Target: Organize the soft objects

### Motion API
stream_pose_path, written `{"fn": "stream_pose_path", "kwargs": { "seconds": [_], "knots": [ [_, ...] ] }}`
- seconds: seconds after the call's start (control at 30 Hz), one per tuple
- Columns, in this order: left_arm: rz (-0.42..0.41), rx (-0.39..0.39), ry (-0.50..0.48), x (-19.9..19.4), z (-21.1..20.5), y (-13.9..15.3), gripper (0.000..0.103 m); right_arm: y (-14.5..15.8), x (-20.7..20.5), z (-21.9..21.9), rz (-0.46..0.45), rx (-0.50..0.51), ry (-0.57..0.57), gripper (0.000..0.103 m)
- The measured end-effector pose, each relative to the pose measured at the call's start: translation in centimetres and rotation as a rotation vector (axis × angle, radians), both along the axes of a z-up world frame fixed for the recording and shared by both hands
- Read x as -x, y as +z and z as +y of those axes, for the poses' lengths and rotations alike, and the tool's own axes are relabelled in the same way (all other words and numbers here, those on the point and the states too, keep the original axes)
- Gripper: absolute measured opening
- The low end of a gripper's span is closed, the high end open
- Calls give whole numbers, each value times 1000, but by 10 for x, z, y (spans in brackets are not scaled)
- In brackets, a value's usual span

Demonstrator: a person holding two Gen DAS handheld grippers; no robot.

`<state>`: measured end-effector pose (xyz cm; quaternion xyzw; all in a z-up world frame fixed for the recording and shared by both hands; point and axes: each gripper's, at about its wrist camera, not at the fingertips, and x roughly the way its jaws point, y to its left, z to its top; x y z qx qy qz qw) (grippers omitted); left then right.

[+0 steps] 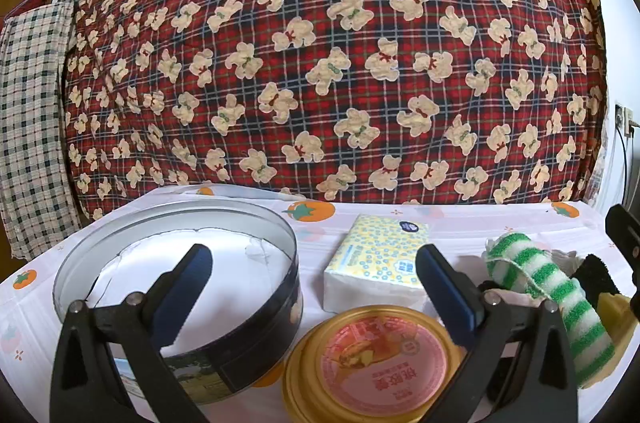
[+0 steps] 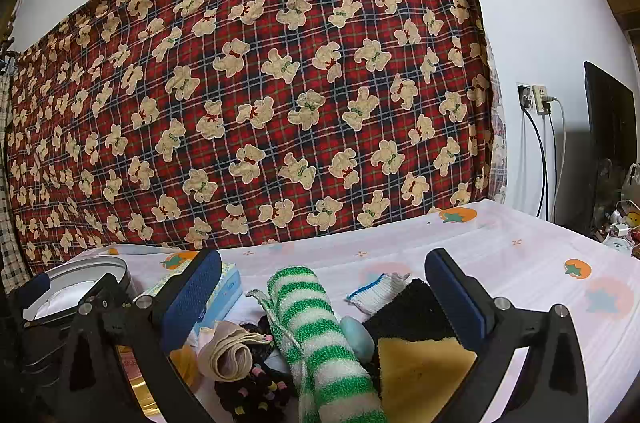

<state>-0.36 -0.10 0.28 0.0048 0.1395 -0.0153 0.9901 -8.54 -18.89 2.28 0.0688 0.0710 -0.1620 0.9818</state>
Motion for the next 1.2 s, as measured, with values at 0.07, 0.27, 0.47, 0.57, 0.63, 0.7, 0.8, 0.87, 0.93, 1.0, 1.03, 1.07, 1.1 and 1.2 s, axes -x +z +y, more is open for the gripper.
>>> {"fn": "stream_pose_path", "kwargs": {
  "seconds": [0.07,0.27,0.47,0.57,0.63,0.7,0.8,0.87,0.93,1.0,1.03,1.07,1.1,1.2],
  "knots": [
    [-1,0,1,1,0,1,103,-1,0,-1,0,1,-1,103],
    [1,1,0,0,0,0,103,-1,-1,-2,-2,2,0,103],
    [1,1,0,0,1,0,103,0,0,0,-2,1,-1,103],
    [0,0,-2,1,1,0,103,-1,-1,-1,-2,1,-1,103],
    [1,1,0,0,0,0,103,-1,-1,-1,-2,1,-1,103],
    [1,2,0,0,1,0,103,-1,-1,-1,-2,1,-1,103],
    [1,2,0,0,0,-1,103,-1,-1,-1,-1,1,-1,103],
    [1,2,0,0,1,0,103,-1,-1,-1,-2,0,-1,103],
    [1,2,0,0,1,0,103,-1,-2,-1,-1,0,-1,103],
    [1,2,0,0,0,-1,103,-1,-2,-1,-1,0,-2,103],
    [1,2,0,0,0,-1,103,-1,-2,-1,-2,0,-1,103],
    [1,3,0,0,1,0,103,-1,-2,-1,-1,0,-1,103],
    [1,2,0,0,1,-1,103,-1,-2,-1,-1,0,-2,103],
    [1,2,0,0,1,-1,103,-1,-2,-1,0,-1,-1,103]
  ]
}}
